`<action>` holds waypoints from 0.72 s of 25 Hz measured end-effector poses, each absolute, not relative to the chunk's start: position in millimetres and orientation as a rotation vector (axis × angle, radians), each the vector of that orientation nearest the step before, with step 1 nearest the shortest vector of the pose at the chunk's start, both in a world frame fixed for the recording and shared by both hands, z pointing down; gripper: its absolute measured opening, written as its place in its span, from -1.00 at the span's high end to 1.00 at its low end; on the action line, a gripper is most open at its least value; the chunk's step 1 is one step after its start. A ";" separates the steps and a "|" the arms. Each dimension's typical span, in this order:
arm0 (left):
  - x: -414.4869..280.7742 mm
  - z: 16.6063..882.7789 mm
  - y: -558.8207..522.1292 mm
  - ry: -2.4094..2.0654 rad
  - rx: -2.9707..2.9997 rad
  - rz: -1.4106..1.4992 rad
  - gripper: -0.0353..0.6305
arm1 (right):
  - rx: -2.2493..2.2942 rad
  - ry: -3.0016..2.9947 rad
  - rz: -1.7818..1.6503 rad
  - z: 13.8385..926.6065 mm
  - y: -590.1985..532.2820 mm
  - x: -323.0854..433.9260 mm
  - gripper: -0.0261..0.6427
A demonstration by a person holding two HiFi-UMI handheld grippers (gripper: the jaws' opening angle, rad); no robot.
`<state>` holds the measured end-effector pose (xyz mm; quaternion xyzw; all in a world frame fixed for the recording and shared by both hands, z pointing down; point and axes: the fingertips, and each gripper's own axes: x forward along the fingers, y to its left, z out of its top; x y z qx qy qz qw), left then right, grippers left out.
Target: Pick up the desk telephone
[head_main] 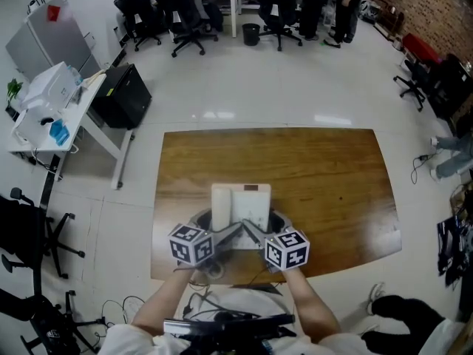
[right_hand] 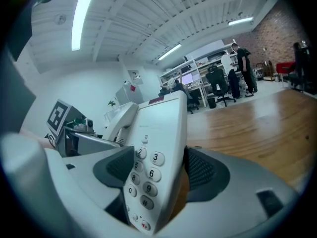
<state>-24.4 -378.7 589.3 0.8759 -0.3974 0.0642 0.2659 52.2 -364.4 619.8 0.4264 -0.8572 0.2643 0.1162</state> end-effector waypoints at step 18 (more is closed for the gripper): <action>-51.6 457.3 -337.5 -1.225 2.530 -0.088 -0.27 | 1.334 -2.690 0.415 482.9 -331.6 27.4 -0.07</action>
